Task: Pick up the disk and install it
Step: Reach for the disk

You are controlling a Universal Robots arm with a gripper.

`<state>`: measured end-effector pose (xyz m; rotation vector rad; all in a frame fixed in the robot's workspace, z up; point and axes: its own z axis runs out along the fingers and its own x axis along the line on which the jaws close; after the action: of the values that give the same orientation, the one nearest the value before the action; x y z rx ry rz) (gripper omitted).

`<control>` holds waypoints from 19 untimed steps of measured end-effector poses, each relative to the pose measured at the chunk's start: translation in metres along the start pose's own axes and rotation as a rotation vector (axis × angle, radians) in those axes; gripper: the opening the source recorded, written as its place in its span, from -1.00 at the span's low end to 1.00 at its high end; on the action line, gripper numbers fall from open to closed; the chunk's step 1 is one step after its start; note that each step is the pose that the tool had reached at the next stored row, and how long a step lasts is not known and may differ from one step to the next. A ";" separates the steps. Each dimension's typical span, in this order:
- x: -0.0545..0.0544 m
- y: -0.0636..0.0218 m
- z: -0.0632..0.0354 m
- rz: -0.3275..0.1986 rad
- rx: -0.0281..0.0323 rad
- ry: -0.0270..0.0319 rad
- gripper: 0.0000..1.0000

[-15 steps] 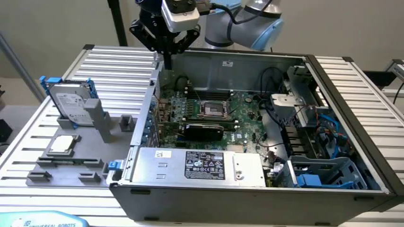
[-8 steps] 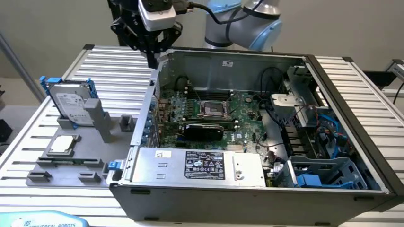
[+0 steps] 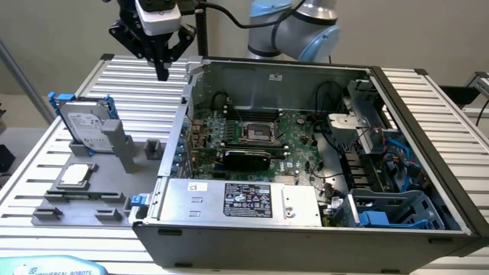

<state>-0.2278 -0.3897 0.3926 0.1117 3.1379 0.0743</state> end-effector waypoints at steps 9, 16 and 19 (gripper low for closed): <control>0.041 0.0020 0.0004 0.000 0.0002 0.0029 -0.79; 0.073 0.0039 0.0011 0.000 0.0003 0.0043 -0.79; 0.087 0.0045 0.0016 0.000 0.0003 0.0046 -0.79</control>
<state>-0.3143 -0.3790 0.3913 0.1123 3.1425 0.0742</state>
